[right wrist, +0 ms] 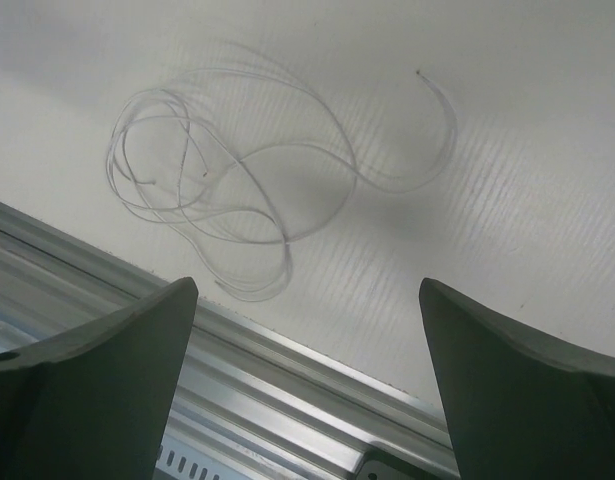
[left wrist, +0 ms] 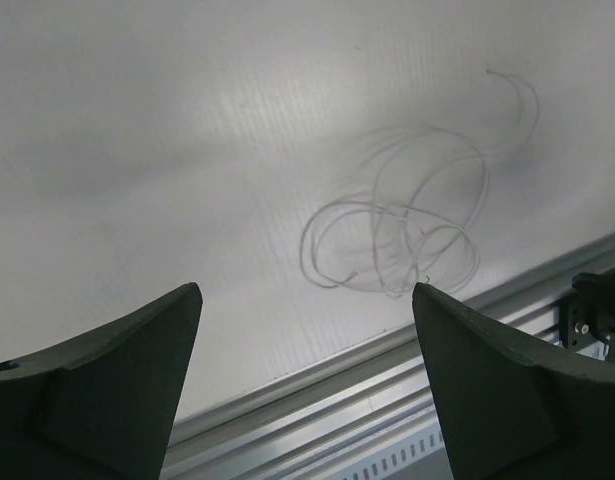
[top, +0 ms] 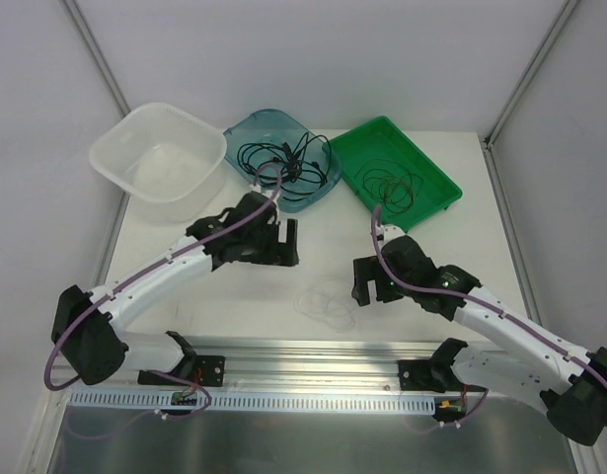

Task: Untangle the cables

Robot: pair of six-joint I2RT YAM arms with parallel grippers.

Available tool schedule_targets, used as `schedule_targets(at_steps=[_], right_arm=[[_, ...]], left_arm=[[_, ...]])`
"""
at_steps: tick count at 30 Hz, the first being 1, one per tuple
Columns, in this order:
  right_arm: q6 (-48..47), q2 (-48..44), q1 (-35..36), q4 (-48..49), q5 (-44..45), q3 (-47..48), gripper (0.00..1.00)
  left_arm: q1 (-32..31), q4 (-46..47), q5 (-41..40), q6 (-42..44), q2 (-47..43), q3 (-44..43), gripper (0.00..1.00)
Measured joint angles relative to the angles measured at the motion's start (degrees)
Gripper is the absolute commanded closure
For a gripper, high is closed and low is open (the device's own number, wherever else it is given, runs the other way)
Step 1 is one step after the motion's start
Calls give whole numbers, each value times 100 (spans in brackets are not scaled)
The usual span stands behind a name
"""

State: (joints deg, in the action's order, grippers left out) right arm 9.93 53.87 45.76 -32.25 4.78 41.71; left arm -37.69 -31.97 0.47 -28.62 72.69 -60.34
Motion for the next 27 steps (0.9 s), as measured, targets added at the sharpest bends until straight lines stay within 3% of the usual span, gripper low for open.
schedule_targets(at_steps=[4,7,14,23,25,27], right_arm=[[184,-286,0,-63,55,-157,2],[297,-487,0,-103,63,-240,2],[450,-966,0,-267,111,-350,2],[507,-1091,0,-339,197,-433,3],[509,-1075,0,-334,195,-466,2],[514,-1034,0,-315,192,-496,3]], left_arm=[[-1036,131,-254,-442,529,-122,21],[-1414,181,-332,-474,1351,-540,27],[-1482,352,-522,-170,2986,-1394,38],[-1484,348,-179,94,3672,-1639,57],[-1488,343,-68,94,3692,-1635,63],[-1488,350,-17,96,3692,-1622,76]])
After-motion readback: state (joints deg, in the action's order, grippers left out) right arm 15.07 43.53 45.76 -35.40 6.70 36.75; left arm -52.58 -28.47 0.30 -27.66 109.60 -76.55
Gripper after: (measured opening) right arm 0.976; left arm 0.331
